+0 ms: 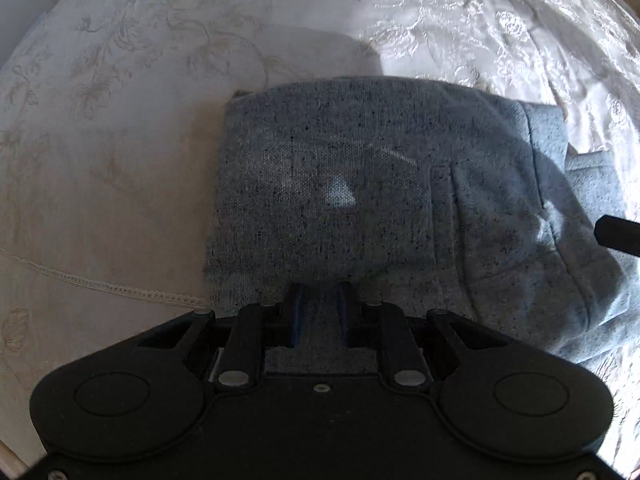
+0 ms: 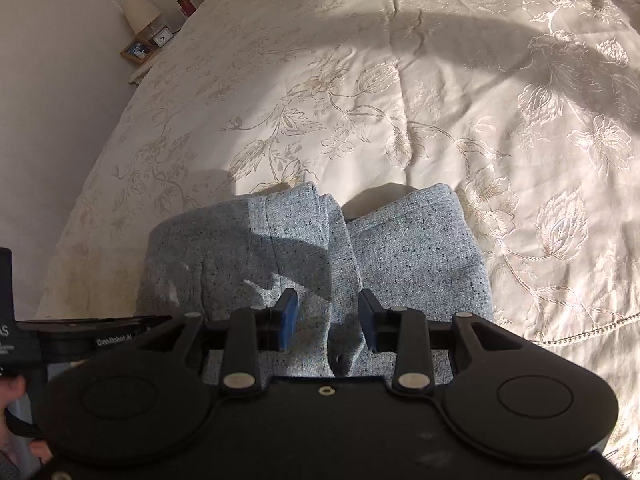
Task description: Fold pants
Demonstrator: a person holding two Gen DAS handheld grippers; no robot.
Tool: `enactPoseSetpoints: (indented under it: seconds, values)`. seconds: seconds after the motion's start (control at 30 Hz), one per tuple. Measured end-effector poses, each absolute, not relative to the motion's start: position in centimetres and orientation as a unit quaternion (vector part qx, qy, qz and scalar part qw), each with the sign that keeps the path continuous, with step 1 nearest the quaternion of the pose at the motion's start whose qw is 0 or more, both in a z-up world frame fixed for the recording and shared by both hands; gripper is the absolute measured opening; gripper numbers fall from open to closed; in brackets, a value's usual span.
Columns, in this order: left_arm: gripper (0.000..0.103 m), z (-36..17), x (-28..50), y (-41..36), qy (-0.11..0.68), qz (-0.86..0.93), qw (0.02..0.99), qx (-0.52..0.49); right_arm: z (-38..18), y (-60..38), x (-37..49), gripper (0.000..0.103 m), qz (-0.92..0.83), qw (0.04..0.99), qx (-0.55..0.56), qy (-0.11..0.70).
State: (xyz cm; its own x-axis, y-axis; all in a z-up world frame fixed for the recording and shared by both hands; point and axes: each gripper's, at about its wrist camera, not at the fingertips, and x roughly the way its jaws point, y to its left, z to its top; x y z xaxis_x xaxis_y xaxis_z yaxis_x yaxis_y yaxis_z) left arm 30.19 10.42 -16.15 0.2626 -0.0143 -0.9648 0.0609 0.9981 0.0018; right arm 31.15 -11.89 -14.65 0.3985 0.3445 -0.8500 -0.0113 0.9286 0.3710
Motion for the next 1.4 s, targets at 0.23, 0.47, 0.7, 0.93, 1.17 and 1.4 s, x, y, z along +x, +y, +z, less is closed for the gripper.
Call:
enactPoseSetpoints:
  seconds: [0.23,0.47,0.7,0.93,1.17,1.4]
  values:
    - [0.024,-15.5,29.3,9.9,0.593,-0.047,0.803,0.046,-17.9,-10.5,33.0,0.040,0.098,0.797,0.128,0.583]
    - [0.025,-10.9,26.1,13.6,0.560,-0.034,0.828,-0.008,-19.1,-11.5,33.5,0.042,0.105,0.786,0.159,0.589]
    - [0.026,-9.6,21.9,14.7,0.559,-0.026,0.829,0.009,-19.7,-13.1,32.4,0.046,0.127,0.768,0.198,0.595]
    - [0.027,-9.3,19.0,11.3,0.560,-0.045,0.828,0.005,-19.3,-11.3,32.7,0.026,0.162,0.764,0.210,0.588]
    - [0.027,-10.0,16.8,6.3,0.543,-0.092,0.834,0.034,-14.3,-10.2,31.4,0.011,0.168,0.801,0.149,0.556]
    - [0.028,-11.3,17.2,1.9,0.507,-0.089,0.853,0.086,-9.0,-10.0,31.7,0.009,0.186,0.821,0.148,0.519]
